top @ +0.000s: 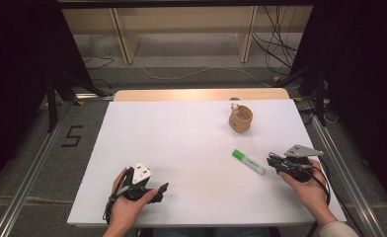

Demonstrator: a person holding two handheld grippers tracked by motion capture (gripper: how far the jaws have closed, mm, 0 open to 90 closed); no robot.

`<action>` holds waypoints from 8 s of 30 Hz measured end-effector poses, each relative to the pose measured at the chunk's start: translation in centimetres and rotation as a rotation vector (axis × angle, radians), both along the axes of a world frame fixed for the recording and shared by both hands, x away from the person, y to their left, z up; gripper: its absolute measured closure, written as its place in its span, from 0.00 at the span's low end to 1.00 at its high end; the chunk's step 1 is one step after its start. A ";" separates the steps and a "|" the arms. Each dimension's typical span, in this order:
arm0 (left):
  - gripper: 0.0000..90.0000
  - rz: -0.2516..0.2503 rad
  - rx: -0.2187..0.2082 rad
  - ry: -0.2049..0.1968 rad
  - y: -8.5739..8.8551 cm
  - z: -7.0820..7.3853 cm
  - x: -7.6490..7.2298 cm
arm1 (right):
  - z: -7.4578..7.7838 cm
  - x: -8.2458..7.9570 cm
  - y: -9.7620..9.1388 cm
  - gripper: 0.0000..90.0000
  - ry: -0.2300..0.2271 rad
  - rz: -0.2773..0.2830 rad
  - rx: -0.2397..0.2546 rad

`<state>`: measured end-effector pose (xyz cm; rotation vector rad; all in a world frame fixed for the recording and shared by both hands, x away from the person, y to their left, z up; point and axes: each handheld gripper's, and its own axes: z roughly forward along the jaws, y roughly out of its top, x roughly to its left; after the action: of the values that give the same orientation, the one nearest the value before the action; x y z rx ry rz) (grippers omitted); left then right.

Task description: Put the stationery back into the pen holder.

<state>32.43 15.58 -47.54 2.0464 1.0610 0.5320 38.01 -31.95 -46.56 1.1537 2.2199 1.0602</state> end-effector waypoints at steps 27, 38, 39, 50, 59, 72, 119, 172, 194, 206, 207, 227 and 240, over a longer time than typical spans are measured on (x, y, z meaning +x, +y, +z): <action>0.20 0.005 -0.008 0.003 -0.2 -0.2 0.4 | -1.5 1.9 1.9 1.00 0.157 0.059 -0.083; 0.21 0.003 0.000 0.000 0.0 -0.1 0.4 | -1.5 1.6 2.4 1.00 0.164 0.088 -0.098; 0.21 0.002 0.003 0.000 0.0 -0.1 0.4 | -1.5 1.5 2.5 1.00 0.165 0.088 -0.099; 0.21 0.007 -0.003 -0.001 0.0 -0.1 0.4 | 0.0 1.8 2.8 0.78 0.131 0.060 -0.079; 0.21 0.005 -0.002 -0.001 0.0 -0.1 0.4 | 0.3 2.9 4.8 0.67 0.161 0.104 -0.092; 0.21 0.003 -0.002 0.001 0.0 -0.1 0.4 | 0.7 4.5 6.8 0.63 0.263 0.131 -0.176; 0.22 -0.001 -0.007 0.002 0.1 -0.1 0.4 | 1.1 6.9 9.5 0.64 0.518 0.161 -0.427; 0.23 -0.005 -0.007 0.001 0.1 -0.1 0.4 | 1.3 6.9 9.3 0.74 0.530 0.160 -0.395; 0.23 -0.004 -0.009 0.000 0.1 -0.1 0.4 | 2.2 6.9 8.8 0.74 0.493 0.125 -0.328; 0.23 -0.004 -0.009 0.000 0.1 -0.1 0.4 | 2.6 6.9 8.4 0.74 0.452 0.097 -0.289; 0.23 -0.004 -0.009 0.000 0.1 -0.1 0.5 | 2.7 6.9 8.3 0.74 0.448 0.094 -0.287; 0.23 -0.006 -0.008 -0.001 0.1 -0.1 0.5 | 3.5 6.9 7.9 0.74 0.390 0.064 -0.225; 0.23 -0.006 -0.008 -0.002 0.1 -0.2 0.5 | 4.1 6.8 7.7 0.74 0.345 0.045 -0.187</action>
<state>32.93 15.67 -47.69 2.0409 1.0535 0.5254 44.85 -24.24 -42.48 1.2869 2.5542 0.6902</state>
